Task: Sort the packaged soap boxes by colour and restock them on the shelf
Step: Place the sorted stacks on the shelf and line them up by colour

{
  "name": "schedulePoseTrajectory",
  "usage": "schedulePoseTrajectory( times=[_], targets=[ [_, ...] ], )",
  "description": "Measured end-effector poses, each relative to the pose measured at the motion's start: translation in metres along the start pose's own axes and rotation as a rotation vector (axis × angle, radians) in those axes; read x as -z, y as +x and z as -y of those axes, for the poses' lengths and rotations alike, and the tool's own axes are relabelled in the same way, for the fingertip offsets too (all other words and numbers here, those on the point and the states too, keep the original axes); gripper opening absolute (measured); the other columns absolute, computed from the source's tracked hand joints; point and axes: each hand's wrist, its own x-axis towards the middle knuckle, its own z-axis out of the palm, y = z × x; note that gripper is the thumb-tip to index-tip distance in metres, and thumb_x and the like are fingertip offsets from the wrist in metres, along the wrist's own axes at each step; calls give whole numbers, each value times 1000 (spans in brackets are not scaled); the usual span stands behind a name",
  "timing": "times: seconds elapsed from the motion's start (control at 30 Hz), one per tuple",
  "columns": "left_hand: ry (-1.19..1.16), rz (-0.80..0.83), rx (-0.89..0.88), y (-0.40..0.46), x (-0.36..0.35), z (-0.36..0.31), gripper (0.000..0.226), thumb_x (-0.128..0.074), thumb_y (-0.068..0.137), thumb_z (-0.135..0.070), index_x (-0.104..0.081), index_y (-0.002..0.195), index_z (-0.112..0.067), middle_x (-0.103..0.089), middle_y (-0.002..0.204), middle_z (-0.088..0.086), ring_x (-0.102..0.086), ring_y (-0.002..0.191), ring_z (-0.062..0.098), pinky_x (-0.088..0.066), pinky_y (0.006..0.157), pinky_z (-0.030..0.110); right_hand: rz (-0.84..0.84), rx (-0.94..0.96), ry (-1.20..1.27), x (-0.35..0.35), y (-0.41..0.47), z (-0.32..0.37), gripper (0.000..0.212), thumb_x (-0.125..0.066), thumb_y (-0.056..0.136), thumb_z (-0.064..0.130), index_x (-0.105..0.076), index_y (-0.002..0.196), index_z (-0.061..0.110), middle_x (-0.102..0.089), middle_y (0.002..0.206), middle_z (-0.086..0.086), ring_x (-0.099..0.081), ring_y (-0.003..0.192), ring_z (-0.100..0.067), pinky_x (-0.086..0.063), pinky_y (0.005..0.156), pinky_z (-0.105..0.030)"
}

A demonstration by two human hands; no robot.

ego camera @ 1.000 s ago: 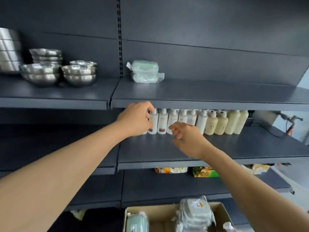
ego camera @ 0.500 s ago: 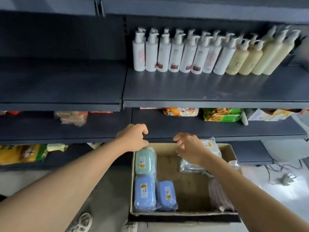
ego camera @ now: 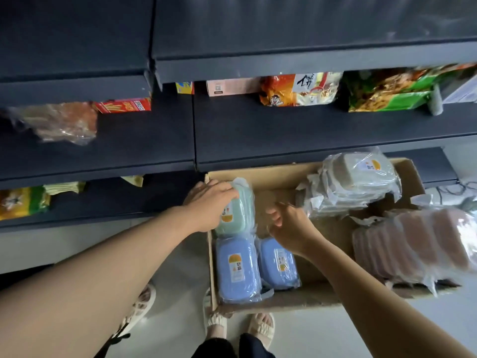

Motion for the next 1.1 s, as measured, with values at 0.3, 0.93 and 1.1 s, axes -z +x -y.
schedulePoseTrajectory(
  times=[0.3,0.93,1.1],
  targets=[
    [447,222,-331,55,-26,18,84,-60,80,-1,-20,149,-32,1,159,2,4,145,23,-15,113,49,-81,-104,38,-33,41,-32,44,-59,83,10,-55,127,13,-59,120,-10,-58,104,-26,-48,90,-37],
    [544,285,-389,93,-14,8,77,-89,56,-29,-40,115,-27,-45,110,-8,-29,91,15,-26,70,31,-88,-135,124,-46,59,-52,38,-56,85,10,-56,123,9,-62,120,-9,-58,109,-25,-44,90,-30],
    [485,289,-407,90,0,5,61,-85,57,-15,-38,94,-27,-54,93,-11,-35,94,14,-30,81,32,-68,-139,159,-43,55,-56,38,-56,85,9,-56,122,8,-63,120,-10,-58,110,-25,-45,93,-32]
  ],
)
